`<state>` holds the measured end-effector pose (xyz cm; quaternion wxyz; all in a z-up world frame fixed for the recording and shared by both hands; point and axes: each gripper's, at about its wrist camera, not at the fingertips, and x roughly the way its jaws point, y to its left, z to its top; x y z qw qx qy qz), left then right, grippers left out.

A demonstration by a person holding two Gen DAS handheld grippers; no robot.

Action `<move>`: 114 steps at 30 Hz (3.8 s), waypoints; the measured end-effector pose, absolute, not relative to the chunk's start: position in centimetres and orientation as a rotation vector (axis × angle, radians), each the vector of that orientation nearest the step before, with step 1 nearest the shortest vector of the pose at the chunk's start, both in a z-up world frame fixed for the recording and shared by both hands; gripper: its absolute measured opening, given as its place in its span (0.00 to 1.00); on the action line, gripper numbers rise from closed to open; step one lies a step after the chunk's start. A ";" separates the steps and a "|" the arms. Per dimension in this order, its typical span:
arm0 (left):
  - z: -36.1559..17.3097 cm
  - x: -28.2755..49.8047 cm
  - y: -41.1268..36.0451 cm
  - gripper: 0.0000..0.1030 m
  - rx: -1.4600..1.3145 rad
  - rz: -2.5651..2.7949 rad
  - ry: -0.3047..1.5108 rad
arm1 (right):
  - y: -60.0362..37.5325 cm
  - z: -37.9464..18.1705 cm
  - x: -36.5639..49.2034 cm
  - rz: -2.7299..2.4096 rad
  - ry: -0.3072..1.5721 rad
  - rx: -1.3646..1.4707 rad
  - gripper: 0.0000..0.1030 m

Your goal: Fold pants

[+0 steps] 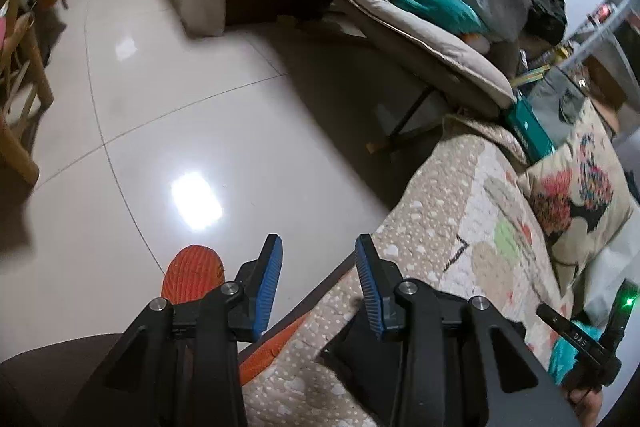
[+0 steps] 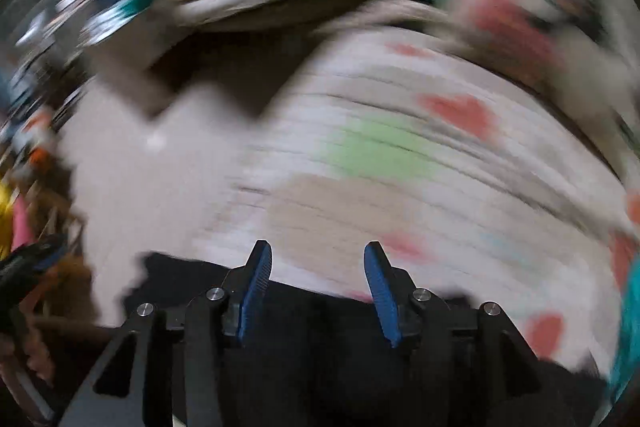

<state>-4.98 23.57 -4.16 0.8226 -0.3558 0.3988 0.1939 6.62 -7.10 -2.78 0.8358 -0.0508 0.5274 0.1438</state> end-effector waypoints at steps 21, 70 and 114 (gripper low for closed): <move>-8.2 -0.4 10.3 0.36 -0.320 0.081 1.161 | -9.9 -7.5 13.8 0.185 1.171 -0.147 0.00; -8.1 -5.6 20.7 0.53 -0.878 0.234 0.962 | -20.1 4.7 -8.2 0.024 0.852 0.100 0.90; -6.5 -3.6 11.3 0.12 -0.845 -0.108 1.014 | 5.6 -3.3 3.0 0.708 1.114 -0.332 0.24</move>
